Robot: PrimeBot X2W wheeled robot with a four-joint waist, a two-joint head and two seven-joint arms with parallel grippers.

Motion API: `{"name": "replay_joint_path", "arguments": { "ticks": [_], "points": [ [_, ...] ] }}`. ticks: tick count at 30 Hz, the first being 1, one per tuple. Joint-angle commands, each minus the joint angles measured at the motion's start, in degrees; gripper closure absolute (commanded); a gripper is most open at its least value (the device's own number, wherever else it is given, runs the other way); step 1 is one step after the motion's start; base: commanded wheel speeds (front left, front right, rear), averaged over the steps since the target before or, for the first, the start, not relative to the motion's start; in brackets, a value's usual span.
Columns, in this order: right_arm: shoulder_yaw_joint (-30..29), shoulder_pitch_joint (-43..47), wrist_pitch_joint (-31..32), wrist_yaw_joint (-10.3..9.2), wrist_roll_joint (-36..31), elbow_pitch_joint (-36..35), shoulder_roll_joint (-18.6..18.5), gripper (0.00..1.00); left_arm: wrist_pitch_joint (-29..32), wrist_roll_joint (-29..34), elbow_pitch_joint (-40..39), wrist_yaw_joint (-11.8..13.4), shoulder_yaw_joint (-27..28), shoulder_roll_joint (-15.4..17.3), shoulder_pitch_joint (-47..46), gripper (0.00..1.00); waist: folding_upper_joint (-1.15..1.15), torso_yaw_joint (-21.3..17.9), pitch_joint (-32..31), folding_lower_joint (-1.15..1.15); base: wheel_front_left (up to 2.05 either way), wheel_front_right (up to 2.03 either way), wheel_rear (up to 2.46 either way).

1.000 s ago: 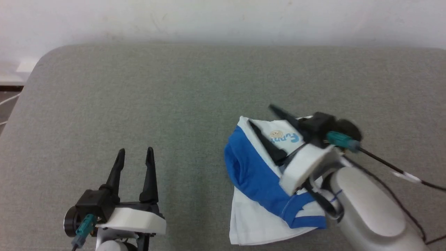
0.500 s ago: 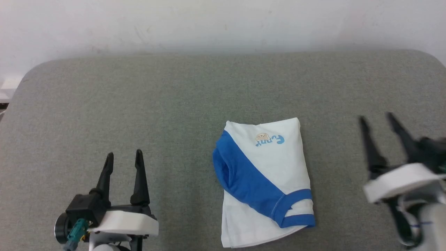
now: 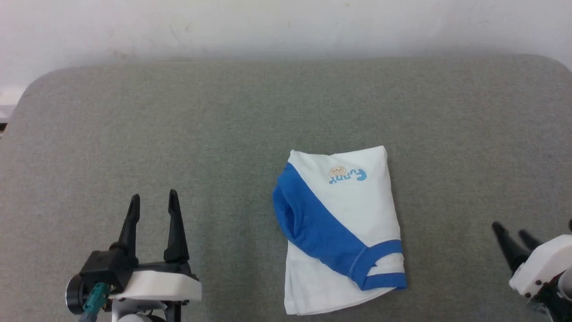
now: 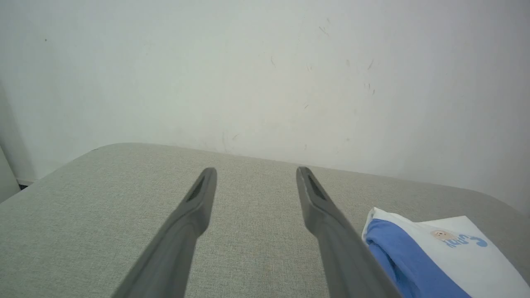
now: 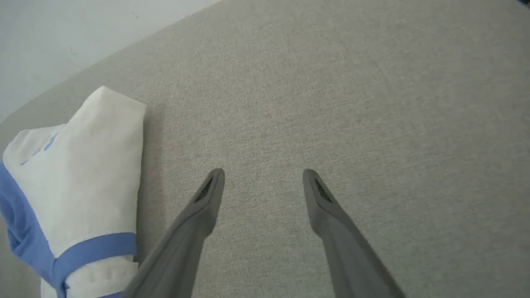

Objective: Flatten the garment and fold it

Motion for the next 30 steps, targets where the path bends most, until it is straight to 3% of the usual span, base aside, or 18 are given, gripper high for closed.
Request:
{"name": "replay_joint_path", "arguments": {
  "ticks": [1, 8, 14, 21, 22, 23, 30],
  "points": [
    [0.2, -1.2, 3.1, -0.04, 2.4, 1.6, -0.3, 0.0, -0.3, -0.5, -0.3, 0.1, -0.3, -0.1, -0.6, 0.0, 0.0, 1.1, 0.8, 0.0, 0.0, 0.0, 0.0],
    [2.6, -7.1, 17.3, -0.04, 17.3, 8.3, 2.8, 0.0, -0.3, -1.1, -0.7, 0.4, -1.6, -0.1, -1.5, 0.0, 0.0, 3.8, 3.4, 0.0, 0.0, 0.0, 0.0],
    [5.7, -12.4, 20.1, -0.04, 24.6, 13.6, 4.5, 0.0, -0.3, -1.6, -0.7, 0.7, -2.8, -0.1, -2.9, 0.0, 0.0, 5.7, 5.6, 0.0, 0.0, 0.0, 0.0],
    [10.2, -15.6, 19.4, -0.04, 26.5, 21.0, 4.9, 0.0, -0.3, -1.9, 0.2, 0.1, -2.9, -0.1, -4.1, 0.0, 0.0, 6.8, 6.5, 0.0, 0.0, 0.0, 0.0],
    [10.7, -15.9, 19.0, -0.04, 26.7, 21.6, 4.9, 0.69, -0.3, -1.9, 0.3, 0.1, -2.9, -0.1, -4.2, 0.0, 0.0, 6.9, 6.5, 0.0, 0.0, 0.0, 0.0],
    [11.2, -16.1, 18.7, -0.04, 27.0, 22.2, 4.9, 1.0, -0.3, -2.0, 0.5, 0.0, -2.9, -0.1, -4.2, 0.0, 0.0, 6.9, 6.4, 0.0, 0.0, 0.0, 0.0],
    [16.5, -16.6, 14.4, -0.04, 25.9, 21.7, 2.0, 1.0, -0.3, -1.6, 1.6, -0.1, -2.8, -0.1, -3.8, 0.0, 0.0, 6.1, 4.0, 0.0, 0.0, 0.0, 0.0]
  ]
}}
